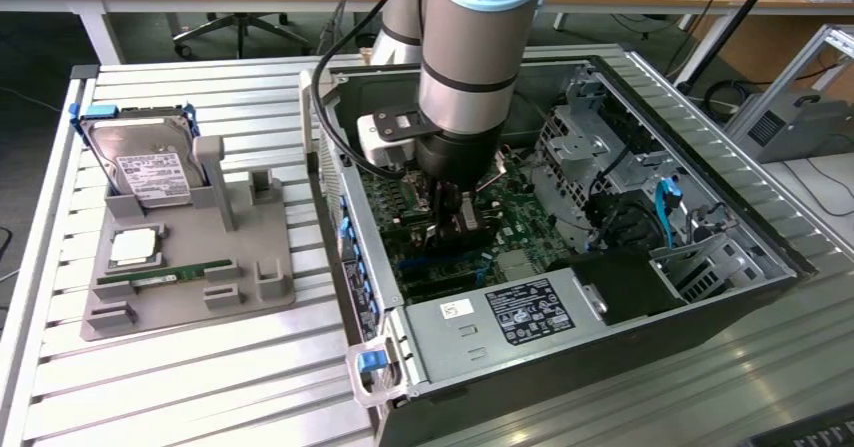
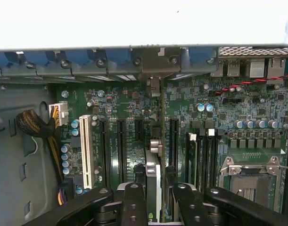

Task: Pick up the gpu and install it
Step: 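Insert the gpu into the slot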

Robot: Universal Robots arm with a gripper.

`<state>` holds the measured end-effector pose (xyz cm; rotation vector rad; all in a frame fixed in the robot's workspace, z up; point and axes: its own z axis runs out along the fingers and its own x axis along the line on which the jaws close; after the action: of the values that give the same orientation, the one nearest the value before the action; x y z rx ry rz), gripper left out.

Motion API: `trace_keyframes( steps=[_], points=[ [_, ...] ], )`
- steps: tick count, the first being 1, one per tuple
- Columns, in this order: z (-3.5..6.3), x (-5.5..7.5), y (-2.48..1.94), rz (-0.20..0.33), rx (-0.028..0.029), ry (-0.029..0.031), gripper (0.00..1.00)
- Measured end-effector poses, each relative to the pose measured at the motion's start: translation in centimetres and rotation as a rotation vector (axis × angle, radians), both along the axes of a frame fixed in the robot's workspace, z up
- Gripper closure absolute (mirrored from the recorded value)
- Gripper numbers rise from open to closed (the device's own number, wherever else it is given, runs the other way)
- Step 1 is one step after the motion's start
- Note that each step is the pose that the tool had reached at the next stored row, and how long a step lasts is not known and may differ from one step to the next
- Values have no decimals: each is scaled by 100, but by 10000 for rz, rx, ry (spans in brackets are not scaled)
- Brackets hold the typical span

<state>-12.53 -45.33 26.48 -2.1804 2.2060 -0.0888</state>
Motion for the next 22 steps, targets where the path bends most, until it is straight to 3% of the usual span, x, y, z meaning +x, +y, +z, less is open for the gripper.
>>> trace_keyframes(
  steps=[22],
  points=[
    [-53, 0, 0, 5, 18, -2, 73]
  ],
)
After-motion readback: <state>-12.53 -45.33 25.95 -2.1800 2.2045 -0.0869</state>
